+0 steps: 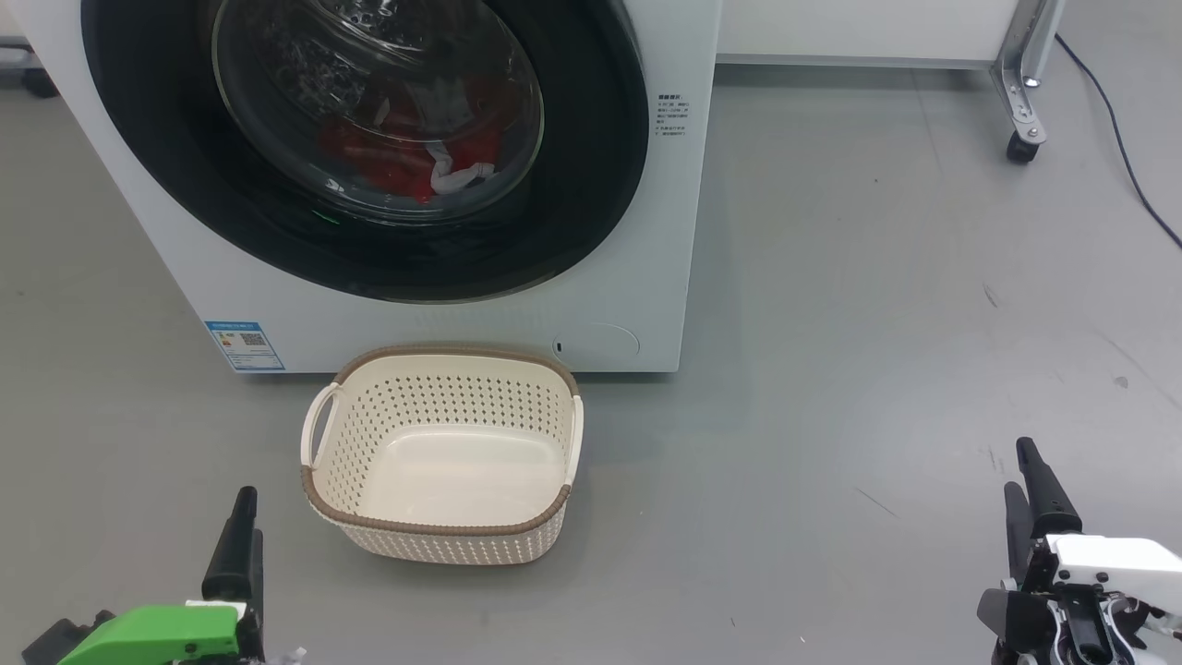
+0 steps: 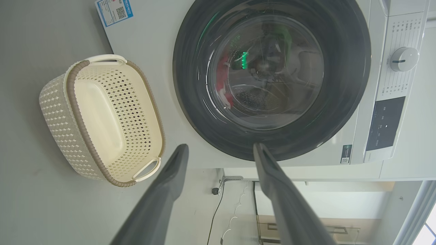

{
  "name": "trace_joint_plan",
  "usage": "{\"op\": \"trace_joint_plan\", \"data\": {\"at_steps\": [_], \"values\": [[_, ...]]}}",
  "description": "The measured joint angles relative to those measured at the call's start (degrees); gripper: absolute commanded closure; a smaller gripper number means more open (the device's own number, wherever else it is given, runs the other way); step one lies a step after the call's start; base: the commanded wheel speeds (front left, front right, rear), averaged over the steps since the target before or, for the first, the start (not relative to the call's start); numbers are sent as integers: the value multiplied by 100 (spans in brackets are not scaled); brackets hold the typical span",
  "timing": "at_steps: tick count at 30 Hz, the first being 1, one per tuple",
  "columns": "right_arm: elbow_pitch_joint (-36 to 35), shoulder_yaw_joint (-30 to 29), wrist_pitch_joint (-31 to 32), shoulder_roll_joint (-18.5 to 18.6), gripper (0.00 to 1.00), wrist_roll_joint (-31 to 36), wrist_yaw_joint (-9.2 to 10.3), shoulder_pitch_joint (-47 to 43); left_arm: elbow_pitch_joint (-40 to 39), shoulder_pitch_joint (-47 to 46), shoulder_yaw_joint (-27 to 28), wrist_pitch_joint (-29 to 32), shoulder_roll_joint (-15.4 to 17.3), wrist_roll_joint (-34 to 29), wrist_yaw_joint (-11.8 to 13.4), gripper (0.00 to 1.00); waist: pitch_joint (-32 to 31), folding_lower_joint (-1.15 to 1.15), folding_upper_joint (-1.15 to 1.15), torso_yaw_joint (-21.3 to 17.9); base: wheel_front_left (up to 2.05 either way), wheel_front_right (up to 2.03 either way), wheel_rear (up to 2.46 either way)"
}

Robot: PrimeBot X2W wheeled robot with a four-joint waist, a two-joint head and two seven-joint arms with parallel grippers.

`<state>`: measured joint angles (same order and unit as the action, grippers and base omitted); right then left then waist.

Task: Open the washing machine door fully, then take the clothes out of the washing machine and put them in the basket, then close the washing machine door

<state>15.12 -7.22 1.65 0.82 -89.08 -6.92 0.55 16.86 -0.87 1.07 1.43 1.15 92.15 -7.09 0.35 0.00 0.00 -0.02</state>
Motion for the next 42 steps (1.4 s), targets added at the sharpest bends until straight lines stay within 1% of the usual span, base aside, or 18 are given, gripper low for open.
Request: {"op": "trace_joint_plan", "data": {"at_steps": [14, 25, 28, 35, 38, 42], "values": [[-274, 49, -260, 10, 0, 129, 0, -1, -115, -14, -67, -261, 2, -149, 0, 0, -8, 0, 0, 22, 0, 0, 0], [-589, 16, -470, 27, 0, 476, 0, 0, -350, -91, -34, -471, 5, -222, 0, 0, -18, 0, 0, 43, 0, 0, 0], [-626, 19, -530, 30, 0, 482, 0, 0, -433, -122, -38, -544, 7, -387, 0, 0, -21, 0, 0, 49, 0, 0, 0], [-888, 49, -661, 51, 0, 976, 0, 2, -620, -162, -116, -680, 11, -627, 0, 0, -25, 0, 0, 62, 0, 0, 0], [-1023, 36, -749, 88, 0, 1244, -1, 6, -686, -177, -151, -747, 13, -902, 0, 0, -24, 0, 0, 67, 0, 0, 0], [-1074, 37, -811, 90, 0, 1359, 1, 7, -791, -211, -260, -816, 20, -1111, 0, 0, -23, 0, 0, 73, 0, 0, 0]]}}
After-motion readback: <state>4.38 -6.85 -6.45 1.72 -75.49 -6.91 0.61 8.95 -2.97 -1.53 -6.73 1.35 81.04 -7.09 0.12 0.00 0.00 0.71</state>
